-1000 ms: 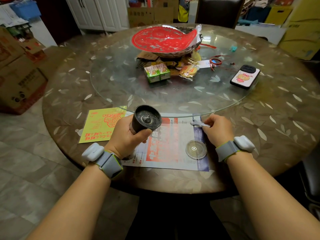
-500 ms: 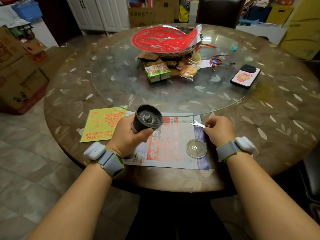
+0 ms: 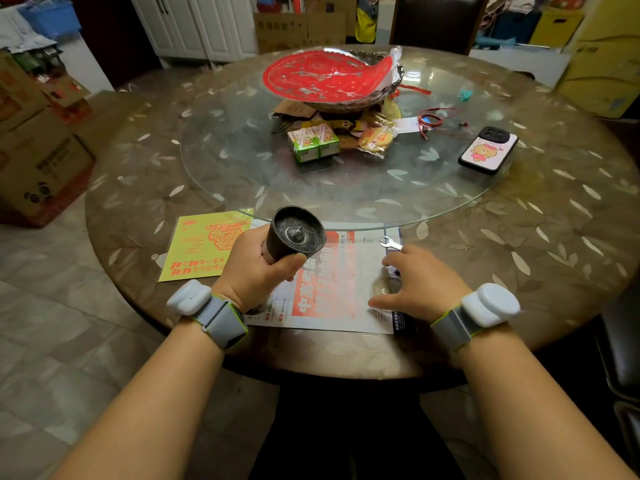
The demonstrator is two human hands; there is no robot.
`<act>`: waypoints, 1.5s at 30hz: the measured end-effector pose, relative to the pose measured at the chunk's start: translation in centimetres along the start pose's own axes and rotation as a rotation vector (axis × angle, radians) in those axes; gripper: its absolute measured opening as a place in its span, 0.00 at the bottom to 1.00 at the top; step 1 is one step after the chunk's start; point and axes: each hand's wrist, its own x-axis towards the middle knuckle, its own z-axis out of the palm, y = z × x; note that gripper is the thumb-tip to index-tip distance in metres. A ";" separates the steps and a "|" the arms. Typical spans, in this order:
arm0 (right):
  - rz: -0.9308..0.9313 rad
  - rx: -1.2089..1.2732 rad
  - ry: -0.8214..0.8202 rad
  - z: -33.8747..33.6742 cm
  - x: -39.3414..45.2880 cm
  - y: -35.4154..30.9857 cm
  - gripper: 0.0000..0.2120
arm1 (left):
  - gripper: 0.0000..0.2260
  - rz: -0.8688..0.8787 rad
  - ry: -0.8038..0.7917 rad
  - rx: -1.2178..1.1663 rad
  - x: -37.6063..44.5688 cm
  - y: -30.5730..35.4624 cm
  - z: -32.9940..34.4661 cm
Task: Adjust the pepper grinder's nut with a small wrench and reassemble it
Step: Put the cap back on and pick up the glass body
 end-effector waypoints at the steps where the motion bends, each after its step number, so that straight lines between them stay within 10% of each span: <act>1: -0.006 -0.005 -0.005 0.1 0.0 -0.1 0.28 | 0.38 0.001 0.000 0.003 0.0 0.0 0.0; 9: -0.002 0.104 0.121 0.5 0.8 -0.3 0.23 | 0.39 -0.003 -0.004 -0.026 0.0 0.0 -0.1; 18: -0.171 1.086 0.433 -4.2 0.9 -6.7 0.15 | 0.37 -0.015 0.000 -0.055 0.1 0.0 0.2; 30: -0.335 1.115 0.381 -2.3 -0.3 -10.3 0.22 | 0.21 -0.049 0.034 -0.031 0.1 -0.1 0.1; 38: -0.330 1.074 0.338 -2.8 -0.5 -10.4 0.27 | 0.39 -0.003 0.016 0.005 0.0 0.4 -0.1; 45: -0.318 1.092 0.327 -2.8 -0.7 -10.8 0.27 | 0.36 -0.014 0.036 0.013 0.0 0.4 -0.1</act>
